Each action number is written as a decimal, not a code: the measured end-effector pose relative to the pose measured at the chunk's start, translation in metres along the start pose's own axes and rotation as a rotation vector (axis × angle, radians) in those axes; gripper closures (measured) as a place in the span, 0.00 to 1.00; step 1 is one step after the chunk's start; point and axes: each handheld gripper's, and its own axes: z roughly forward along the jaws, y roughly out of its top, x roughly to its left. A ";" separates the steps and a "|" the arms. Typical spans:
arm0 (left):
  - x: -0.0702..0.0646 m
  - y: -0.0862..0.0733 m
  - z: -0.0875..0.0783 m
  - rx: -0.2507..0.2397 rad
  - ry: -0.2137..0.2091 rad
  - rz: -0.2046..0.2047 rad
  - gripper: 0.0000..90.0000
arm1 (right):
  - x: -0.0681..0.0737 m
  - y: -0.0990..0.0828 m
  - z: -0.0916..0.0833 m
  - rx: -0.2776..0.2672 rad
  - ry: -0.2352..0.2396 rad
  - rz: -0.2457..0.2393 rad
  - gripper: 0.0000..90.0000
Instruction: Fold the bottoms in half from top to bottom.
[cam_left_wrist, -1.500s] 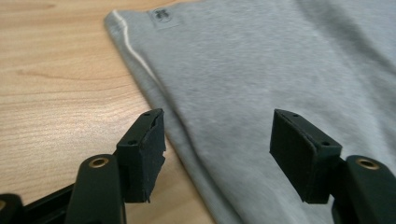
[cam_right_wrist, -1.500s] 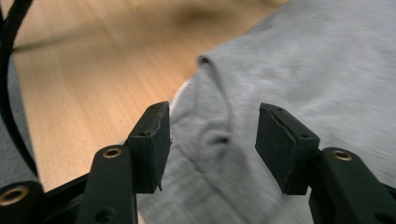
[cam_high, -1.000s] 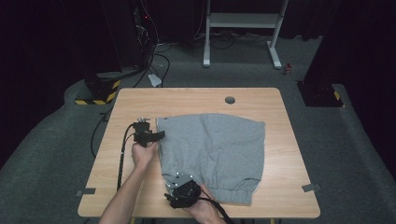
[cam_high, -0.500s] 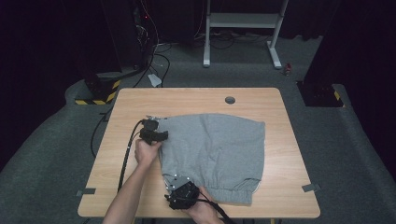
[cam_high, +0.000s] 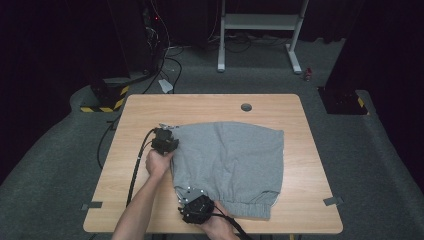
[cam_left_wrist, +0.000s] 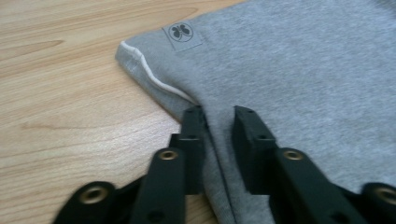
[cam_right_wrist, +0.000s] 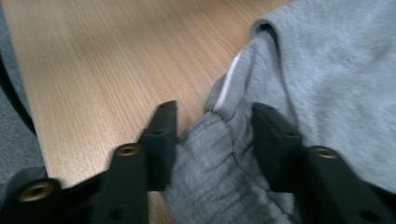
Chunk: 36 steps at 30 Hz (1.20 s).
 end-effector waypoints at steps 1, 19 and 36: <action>0.001 0.000 0.000 0.003 -0.007 0.001 0.90 | 0.000 0.000 0.000 0.000 -0.002 0.000 0.67; 0.016 0.012 -0.018 -0.049 -0.224 -0.168 0.95 | -0.005 -0.003 -0.017 -0.013 -0.040 -0.011 0.85; 0.011 0.046 -0.051 -0.152 -0.275 -0.115 0.95 | -0.014 0.003 -0.049 -0.084 -0.038 0.020 0.85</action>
